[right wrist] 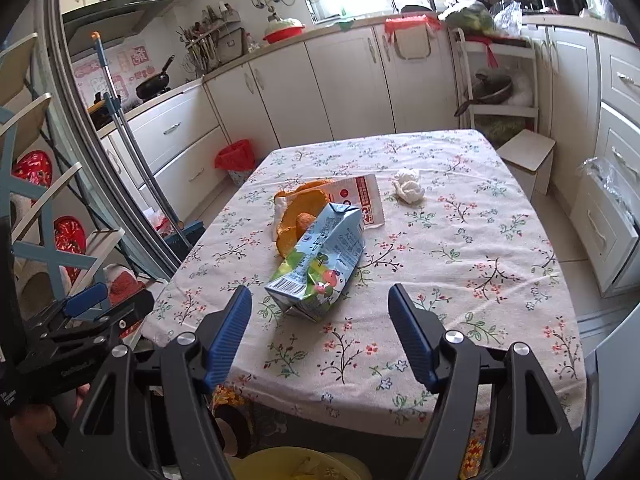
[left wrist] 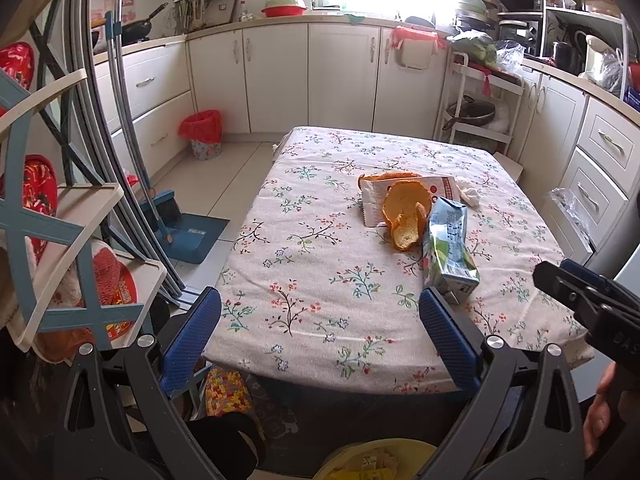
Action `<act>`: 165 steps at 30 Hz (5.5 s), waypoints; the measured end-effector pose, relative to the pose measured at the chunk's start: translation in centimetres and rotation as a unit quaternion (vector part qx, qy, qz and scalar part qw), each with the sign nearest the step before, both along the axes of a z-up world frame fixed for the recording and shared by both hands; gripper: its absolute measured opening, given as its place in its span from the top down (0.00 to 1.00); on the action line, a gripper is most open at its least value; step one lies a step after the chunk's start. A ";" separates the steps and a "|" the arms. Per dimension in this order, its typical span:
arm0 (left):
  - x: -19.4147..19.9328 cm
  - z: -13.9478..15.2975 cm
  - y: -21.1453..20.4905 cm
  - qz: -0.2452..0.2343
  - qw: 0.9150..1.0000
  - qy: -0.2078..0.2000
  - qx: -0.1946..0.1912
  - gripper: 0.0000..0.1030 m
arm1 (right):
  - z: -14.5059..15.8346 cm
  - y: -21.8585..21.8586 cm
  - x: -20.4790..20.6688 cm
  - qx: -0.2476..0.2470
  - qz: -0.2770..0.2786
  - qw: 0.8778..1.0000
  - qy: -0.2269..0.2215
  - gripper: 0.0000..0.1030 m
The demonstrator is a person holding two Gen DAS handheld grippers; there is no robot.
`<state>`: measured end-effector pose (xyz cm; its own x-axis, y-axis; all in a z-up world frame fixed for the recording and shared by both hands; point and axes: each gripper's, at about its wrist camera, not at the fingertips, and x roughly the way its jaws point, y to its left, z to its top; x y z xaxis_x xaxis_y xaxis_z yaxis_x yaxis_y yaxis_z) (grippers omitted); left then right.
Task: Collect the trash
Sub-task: 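Move both tools back up to the trash on the floral table, then grasp the blue-green milk carton with the right gripper, then grasp an orange peel with the left gripper while the right lifts the carton, then carry the orange peel and milk carton down toward the yellow basin, then open the right gripper to drop the milk carton into the basin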
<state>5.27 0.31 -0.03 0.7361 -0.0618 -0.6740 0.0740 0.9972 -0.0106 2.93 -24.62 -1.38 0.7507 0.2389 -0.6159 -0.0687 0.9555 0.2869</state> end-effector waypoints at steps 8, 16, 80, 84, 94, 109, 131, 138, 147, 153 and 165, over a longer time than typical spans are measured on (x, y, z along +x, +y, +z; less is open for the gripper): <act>1.5 -0.2 0.3 0.008 1.000 0.007 -0.008 0.08 | -1.8 -0.1 4.0 0.031 -0.007 0.998 0.052 0.34; 2.3 -0.8 1.0 0.018 0.999 0.020 -0.017 0.08 | -3.5 1.8 8.3 0.033 0.006 0.995 0.096 0.33; 14.5 -8.1 -7.6 -0.142 0.979 0.144 -0.019 0.95 | -5.7 -4.1 9.7 -0.001 -0.011 0.993 0.121 0.42; 14.2 -7.5 -7.1 -0.135 0.981 0.135 -0.027 0.95 | -5.5 -3.7 9.6 -0.008 -0.005 0.994 0.111 0.42; 11.5 -3.7 -3.5 -0.091 0.991 0.082 -0.059 0.96 | -5.4 -5.7 8.8 0.121 -0.004 0.986 0.112 0.42; 4.7 -1.8 0.4 -0.064 0.994 0.041 -0.082 0.96 | -2.6 -6.2 2.9 0.182 0.016 0.981 0.061 0.42; -1.0 -0.7 2.4 -0.069 0.994 0.016 -0.084 0.96 | -3.5 -4.8 -6.8 0.216 0.046 0.974 0.043 0.42; -1.9 -0.3 2.6 -0.073 0.994 0.009 -0.087 0.96 | -4.7 -1.8 -9.0 0.196 0.085 0.974 0.079 0.42; -2.9 0.0 3.2 -0.073 0.993 0.004 -0.092 0.96 | -7.0 3.8 -10.7 0.104 0.163 0.970 0.150 0.42; -3.6 -0.1 3.5 -0.070 0.993 0.005 -0.093 0.96 | -8.6 6.2 -11.5 0.042 0.195 0.962 0.184 0.42; -4.1 -0.1 3.7 -0.070 0.993 0.004 -0.092 0.96 | -10.2 4.9 -12.4 0.026 0.160 0.963 0.217 0.33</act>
